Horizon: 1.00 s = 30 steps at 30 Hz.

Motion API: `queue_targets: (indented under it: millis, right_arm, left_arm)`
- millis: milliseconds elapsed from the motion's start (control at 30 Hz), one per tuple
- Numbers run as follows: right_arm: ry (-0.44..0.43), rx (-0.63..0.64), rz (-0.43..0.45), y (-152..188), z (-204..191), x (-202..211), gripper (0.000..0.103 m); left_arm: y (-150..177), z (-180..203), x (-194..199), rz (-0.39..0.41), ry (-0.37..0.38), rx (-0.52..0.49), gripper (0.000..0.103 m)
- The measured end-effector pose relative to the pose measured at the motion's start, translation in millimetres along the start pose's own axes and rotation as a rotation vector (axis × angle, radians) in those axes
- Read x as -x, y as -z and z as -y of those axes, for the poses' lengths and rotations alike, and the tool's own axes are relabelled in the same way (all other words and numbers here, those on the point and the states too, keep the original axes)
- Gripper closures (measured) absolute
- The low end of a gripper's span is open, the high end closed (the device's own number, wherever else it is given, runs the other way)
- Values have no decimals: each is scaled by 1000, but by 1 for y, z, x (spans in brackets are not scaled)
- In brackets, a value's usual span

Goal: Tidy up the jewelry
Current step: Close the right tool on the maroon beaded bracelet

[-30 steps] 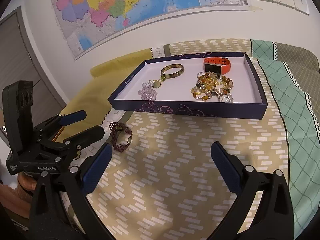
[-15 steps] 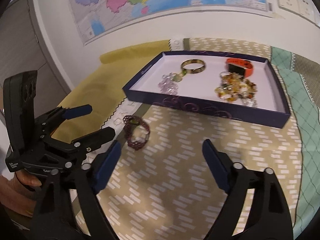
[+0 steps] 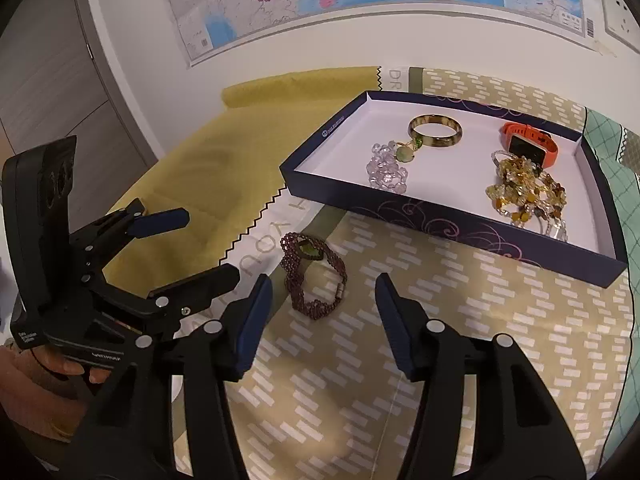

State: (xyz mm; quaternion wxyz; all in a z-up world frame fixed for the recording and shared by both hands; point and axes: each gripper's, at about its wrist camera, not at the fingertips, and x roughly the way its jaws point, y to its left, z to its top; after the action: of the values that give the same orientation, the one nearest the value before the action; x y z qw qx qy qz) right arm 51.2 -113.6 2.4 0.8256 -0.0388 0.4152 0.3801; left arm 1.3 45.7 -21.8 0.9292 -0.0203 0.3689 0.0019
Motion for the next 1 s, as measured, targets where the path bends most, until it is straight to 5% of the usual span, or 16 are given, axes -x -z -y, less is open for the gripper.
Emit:
queue_targets:
  millis: [1000]
  right_arm:
    - [36, 113, -93, -20, -18, -50, 84]
  left_arm:
    - [-2, -18, -2, -20, -18, 13, 7]
